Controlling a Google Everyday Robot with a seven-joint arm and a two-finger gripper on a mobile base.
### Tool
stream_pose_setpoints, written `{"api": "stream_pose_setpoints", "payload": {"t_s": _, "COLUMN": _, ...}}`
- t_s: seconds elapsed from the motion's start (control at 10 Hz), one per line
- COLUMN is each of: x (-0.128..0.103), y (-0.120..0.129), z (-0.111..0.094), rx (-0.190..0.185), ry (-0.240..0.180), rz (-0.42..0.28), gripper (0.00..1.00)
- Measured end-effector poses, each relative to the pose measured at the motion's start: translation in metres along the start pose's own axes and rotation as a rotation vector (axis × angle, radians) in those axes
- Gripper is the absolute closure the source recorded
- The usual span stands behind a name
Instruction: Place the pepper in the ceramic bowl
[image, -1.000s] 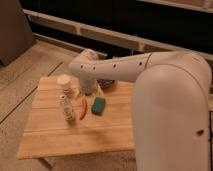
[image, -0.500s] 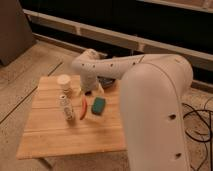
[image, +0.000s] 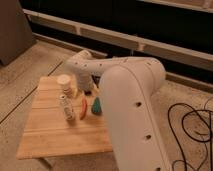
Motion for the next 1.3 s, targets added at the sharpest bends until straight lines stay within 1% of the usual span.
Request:
{"api": "stream_pose_setpoints", "payload": {"t_s": 0.2, "x": -0.008, "y": 0.006, "z": 0.010, "rx": 0.018, "ry": 0.036, "rz": -0.018, "gripper": 0.20}}
{"api": "stream_pose_setpoints", "payload": {"t_s": 0.4, "x": -0.018, "y": 0.018, "z": 0.020, "rx": 0.030, "ry": 0.072, "rz": -0.043, "gripper": 0.21}}
{"api": "stream_pose_setpoints", "payload": {"t_s": 0.5, "x": -0.022, "y": 0.026, "z": 0.023, "rx": 0.012, "ry": 0.084, "rz": -0.042, "gripper": 0.27}}
{"api": "stream_pose_setpoints", "payload": {"t_s": 0.7, "x": -0.034, "y": 0.033, "z": 0.028, "rx": -0.045, "ry": 0.084, "rz": -0.010, "gripper": 0.47}}
{"api": "stream_pose_setpoints", "payload": {"t_s": 0.8, "x": -0.040, "y": 0.033, "z": 0.024, "rx": -0.072, "ry": 0.064, "rz": 0.016, "gripper": 0.56}}
{"api": "stream_pose_setpoints", "payload": {"t_s": 0.9, "x": -0.045, "y": 0.026, "z": 0.016, "rx": -0.084, "ry": 0.039, "rz": 0.044, "gripper": 0.60}}
{"api": "stream_pose_setpoints", "payload": {"t_s": 1.0, "x": -0.048, "y": 0.013, "z": -0.002, "rx": -0.093, "ry": -0.016, "rz": 0.085, "gripper": 0.61}}
{"api": "stream_pose_setpoints", "payload": {"t_s": 1.1, "x": -0.046, "y": 0.004, "z": -0.019, "rx": -0.097, "ry": -0.064, "rz": 0.110, "gripper": 0.61}}
{"api": "stream_pose_setpoints", "payload": {"t_s": 1.2, "x": -0.036, "y": -0.008, "z": -0.037, "rx": -0.091, "ry": -0.118, "rz": 0.130, "gripper": 0.61}}
{"api": "stream_pose_setpoints", "payload": {"t_s": 1.3, "x": -0.028, "y": -0.011, "z": -0.046, "rx": -0.086, "ry": -0.151, "rz": 0.133, "gripper": 0.61}}
